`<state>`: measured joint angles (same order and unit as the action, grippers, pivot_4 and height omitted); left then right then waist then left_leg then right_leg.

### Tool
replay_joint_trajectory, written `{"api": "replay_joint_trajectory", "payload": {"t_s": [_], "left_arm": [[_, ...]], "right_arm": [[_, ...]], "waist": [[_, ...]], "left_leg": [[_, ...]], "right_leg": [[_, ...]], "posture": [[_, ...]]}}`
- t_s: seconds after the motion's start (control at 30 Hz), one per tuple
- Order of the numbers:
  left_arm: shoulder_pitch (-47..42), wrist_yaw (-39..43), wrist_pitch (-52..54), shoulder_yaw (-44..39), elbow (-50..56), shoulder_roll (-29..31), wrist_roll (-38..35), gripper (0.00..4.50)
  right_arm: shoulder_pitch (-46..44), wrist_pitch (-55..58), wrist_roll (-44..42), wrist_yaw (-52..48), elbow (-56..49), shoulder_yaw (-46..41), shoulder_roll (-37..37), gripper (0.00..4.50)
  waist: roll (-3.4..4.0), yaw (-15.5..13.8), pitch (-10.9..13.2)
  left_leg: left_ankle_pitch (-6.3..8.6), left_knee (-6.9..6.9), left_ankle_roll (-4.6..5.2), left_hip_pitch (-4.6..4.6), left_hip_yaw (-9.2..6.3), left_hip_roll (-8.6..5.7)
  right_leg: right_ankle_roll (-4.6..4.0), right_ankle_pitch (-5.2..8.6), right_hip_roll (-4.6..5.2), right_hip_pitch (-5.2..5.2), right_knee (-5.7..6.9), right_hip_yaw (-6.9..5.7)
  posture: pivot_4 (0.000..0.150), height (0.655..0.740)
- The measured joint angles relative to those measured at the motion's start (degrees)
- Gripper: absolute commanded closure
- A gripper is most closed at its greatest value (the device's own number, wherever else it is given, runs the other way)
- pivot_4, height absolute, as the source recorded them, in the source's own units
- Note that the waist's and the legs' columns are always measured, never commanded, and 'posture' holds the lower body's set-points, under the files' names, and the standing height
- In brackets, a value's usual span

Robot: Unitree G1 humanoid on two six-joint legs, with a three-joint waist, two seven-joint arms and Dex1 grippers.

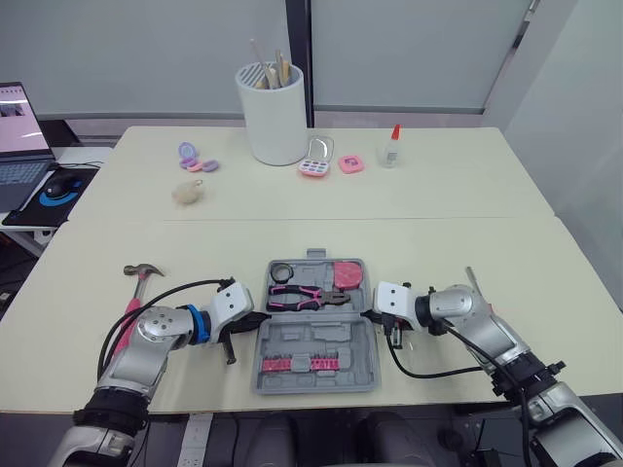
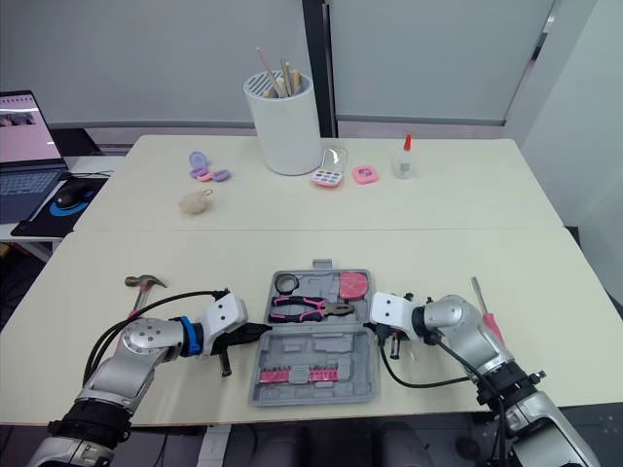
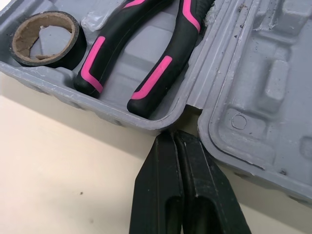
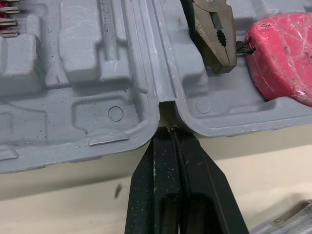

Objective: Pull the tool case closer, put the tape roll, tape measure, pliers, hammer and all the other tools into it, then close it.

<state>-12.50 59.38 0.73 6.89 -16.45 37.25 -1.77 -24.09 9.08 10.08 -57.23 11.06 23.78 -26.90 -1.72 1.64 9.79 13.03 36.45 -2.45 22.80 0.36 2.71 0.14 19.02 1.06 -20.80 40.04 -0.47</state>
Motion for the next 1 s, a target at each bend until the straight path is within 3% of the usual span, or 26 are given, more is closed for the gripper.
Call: {"api": "replay_joint_trajectory", "payload": {"t_s": [1.0], "left_arm": [[-2.8, -1.0, -2.3, 0.2, -3.7, -1.9, 2.1, 4.44]], "right_arm": [[-1.8, -0.9, 0.6, 1.4, 2.7, -0.2, 0.4, 4.50]], "waist": [[0.00, -0.1, 0.0]], "left_leg": [[0.00, 0.01, 0.00, 0.01, 0.00, -0.01]], "right_leg": [[0.00, 0.00, 0.02, 0.01, 0.00, -0.01]], "posture": [[0.150, 0.7376]]}}
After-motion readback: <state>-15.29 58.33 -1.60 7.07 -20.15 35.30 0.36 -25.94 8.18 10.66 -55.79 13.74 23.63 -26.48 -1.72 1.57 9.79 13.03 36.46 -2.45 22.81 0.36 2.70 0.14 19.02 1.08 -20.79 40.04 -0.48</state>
